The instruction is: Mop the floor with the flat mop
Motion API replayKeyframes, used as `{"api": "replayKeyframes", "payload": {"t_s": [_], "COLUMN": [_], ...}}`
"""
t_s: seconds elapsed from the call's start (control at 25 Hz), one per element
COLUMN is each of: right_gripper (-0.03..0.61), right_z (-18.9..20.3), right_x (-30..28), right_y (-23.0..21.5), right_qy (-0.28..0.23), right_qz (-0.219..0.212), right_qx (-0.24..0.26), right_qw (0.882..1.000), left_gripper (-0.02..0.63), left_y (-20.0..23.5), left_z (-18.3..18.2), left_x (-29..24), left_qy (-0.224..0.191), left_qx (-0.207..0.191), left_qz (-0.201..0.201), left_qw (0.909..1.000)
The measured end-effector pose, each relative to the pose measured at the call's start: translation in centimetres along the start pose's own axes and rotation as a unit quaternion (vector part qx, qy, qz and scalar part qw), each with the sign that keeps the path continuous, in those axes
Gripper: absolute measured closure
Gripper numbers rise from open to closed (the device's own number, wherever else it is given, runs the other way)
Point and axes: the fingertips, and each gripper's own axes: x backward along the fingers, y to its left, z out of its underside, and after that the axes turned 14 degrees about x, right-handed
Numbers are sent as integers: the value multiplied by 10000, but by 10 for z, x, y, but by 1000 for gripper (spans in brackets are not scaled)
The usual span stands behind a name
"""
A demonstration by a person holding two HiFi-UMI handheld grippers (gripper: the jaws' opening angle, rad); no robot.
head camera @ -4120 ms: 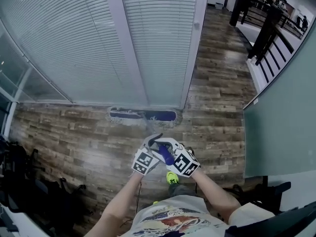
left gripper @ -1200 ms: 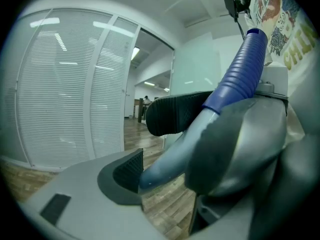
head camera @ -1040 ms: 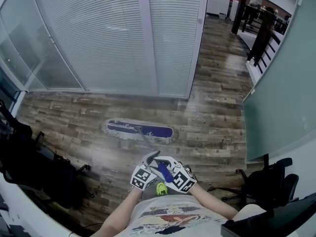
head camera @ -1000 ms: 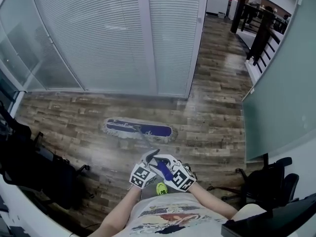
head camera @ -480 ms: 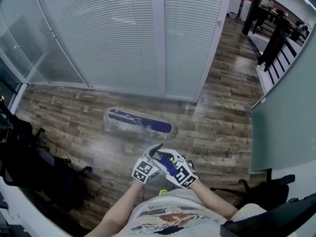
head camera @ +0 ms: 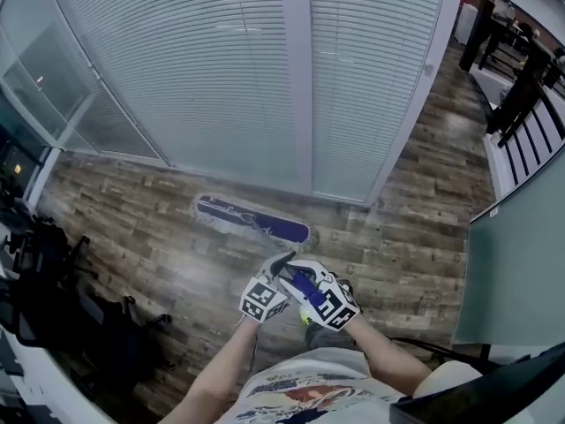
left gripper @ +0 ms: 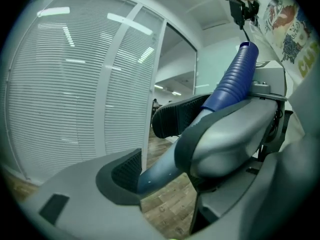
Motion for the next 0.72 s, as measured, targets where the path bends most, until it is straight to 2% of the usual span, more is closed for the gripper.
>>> {"api": "replayKeyframes", "payload": {"t_s": [0.2,0.36,0.52,0.72], "right_gripper": [463,463,466,471], "right_z": [15,22,16,6], "right_x": [-37,-66,-82,-88], "right_y": [-83,-115,-123,-91], "right_qy": [-63,-133,-165,-183], "right_qz": [-96,-170,-260,-167], "right_qx": [-138,-101,8,-121], "right_qw": [9998,9997,9995,9996], "left_gripper": [370,368,367,364], "left_y": [66,106,126,120], "left_z": [-41,-57,-62,-42], "left_x": [-50,-65,-63,-34], "left_qy": [5,39,66,256], "left_qx": [68,108,202,314], "left_qz": [-171,-319,-452,-426], "left_qw": [9998,9994,9988,9983]}}
